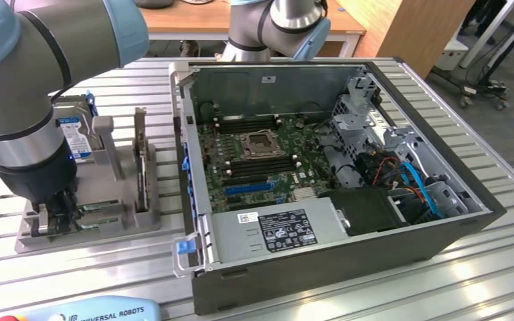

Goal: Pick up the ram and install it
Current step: 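Pick up the ram and move it above insertion slot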

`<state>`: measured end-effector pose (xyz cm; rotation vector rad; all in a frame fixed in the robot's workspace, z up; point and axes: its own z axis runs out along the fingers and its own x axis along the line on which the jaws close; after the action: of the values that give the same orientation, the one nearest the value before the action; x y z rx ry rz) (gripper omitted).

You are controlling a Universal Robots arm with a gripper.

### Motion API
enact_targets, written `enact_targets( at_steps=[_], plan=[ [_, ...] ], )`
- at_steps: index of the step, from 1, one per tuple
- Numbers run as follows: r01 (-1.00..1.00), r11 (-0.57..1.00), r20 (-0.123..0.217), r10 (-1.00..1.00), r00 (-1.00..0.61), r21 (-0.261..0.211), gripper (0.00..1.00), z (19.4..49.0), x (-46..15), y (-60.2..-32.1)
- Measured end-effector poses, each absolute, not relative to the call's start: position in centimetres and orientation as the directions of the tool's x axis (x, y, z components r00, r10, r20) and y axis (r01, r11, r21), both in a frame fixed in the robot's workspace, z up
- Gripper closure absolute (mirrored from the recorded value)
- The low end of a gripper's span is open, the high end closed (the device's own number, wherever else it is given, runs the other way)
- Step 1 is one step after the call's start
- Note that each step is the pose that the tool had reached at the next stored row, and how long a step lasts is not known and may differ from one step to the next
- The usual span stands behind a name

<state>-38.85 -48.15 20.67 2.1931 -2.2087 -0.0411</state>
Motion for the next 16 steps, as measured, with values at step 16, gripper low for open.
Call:
enact_targets(
  at_steps=[16],
  plan=[
    [-0.999, 0.007, 0.002, -1.000, -0.007, 0.039, 0.71, 20.4, -37.8, -48.1]
  ],
)
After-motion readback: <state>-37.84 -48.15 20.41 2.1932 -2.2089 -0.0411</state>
